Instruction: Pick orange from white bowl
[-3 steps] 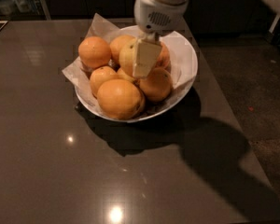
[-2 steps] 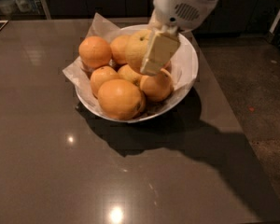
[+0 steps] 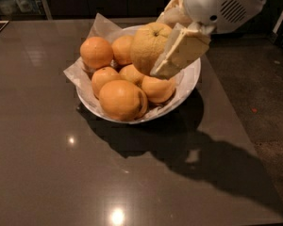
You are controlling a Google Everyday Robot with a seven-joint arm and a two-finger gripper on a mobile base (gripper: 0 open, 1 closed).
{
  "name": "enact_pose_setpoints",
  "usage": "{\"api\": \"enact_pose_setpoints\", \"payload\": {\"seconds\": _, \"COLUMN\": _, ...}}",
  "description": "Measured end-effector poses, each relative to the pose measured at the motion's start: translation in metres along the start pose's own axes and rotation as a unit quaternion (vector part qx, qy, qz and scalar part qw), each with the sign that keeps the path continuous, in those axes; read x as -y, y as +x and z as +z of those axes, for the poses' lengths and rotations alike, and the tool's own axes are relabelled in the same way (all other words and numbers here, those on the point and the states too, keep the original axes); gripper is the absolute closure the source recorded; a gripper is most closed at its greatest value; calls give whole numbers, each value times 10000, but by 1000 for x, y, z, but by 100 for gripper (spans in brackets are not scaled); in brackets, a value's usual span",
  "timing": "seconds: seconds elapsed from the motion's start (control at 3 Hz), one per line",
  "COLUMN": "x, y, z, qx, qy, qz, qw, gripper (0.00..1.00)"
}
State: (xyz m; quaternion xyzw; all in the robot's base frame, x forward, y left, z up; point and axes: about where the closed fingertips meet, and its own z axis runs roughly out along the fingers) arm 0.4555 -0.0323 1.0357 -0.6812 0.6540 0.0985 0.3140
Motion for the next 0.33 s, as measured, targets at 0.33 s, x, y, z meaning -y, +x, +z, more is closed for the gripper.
{"api": "enact_pose_setpoints", "payload": {"seconds": 0.33, "x": -22, "y": -11, "z": -16, "qx": 199, "qy": 52, "qz": -248, "qw": 9995, "gripper": 100}}
